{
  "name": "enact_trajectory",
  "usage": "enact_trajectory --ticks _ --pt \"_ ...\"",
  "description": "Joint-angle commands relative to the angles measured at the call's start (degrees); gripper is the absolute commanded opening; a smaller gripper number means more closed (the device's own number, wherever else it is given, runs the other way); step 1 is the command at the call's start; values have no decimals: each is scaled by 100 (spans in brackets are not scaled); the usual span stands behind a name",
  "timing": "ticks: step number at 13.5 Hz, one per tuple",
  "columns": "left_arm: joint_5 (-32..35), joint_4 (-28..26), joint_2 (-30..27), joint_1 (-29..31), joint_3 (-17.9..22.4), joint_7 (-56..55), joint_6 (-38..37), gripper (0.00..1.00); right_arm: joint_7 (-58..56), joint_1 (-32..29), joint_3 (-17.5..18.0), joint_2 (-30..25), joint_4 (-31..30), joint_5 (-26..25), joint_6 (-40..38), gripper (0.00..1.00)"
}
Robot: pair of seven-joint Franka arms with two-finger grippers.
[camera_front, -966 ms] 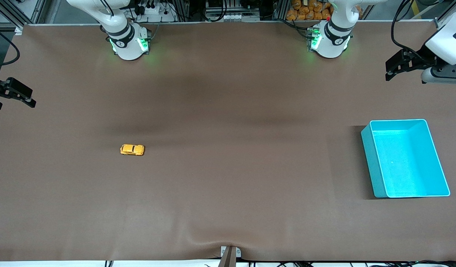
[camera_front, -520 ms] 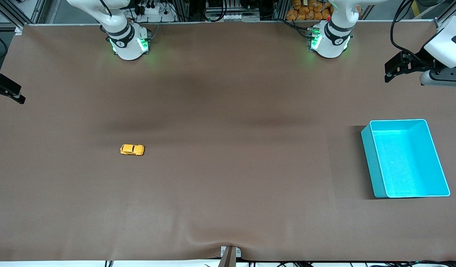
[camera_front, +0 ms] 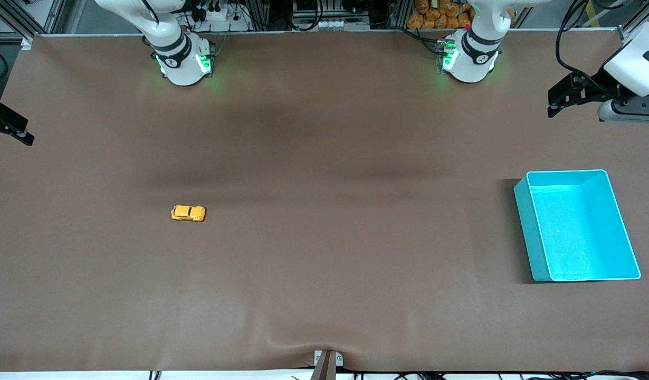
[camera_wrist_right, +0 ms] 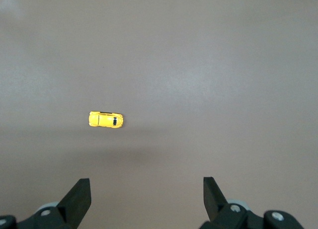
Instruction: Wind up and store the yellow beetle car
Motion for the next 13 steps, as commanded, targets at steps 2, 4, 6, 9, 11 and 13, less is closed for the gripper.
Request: enact_trajectory --ticks 2,4,6,9,11,13 --pt "-82 97 40 1 -13 -130 2 100 70 -49 54 27 110 53 -115 100" --pt "-100 106 40 10 -13 -130 2 100 79 -49 54 27 110 53 -124 100" --pt "-91 97 48 -7 -13 -173 2 100 61 -49 54 27 110 53 -124 100" --pt "-100 106 40 19 -13 -165 2 100 52 -49 54 36 110 53 -124 100" --pt "-100 97 48 -7 -13 -173 2 100 79 -49 54 36 110 53 -124 100" --pt "-91 97 101 1 -13 -174 2 100 44 -66 54 36 110 53 -124 100"
